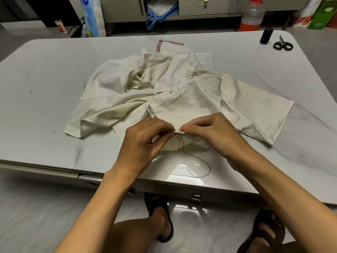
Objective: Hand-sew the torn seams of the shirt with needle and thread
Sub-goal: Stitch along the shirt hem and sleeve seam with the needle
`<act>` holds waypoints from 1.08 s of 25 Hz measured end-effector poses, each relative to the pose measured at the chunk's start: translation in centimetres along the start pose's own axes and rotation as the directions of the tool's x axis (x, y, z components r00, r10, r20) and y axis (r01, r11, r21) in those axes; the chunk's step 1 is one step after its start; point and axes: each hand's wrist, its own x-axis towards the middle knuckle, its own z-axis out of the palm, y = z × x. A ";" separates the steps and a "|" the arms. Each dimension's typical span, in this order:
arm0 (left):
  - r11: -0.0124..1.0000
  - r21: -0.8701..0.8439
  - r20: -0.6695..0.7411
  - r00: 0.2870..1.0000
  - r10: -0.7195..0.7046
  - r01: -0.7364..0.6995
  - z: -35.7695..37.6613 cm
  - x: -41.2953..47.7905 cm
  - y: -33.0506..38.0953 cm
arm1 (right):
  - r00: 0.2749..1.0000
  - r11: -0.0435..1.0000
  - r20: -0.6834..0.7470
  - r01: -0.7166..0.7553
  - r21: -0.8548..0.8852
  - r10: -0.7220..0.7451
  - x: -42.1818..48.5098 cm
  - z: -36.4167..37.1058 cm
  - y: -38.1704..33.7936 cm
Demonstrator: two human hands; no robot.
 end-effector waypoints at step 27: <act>0.995 -0.071 0.057 0.996 -0.066 0.070 0.1 -0.1 0.1 | 0.986 0.787 -0.152 0.146 0.600 -0.067 0.0 0.8 -1.0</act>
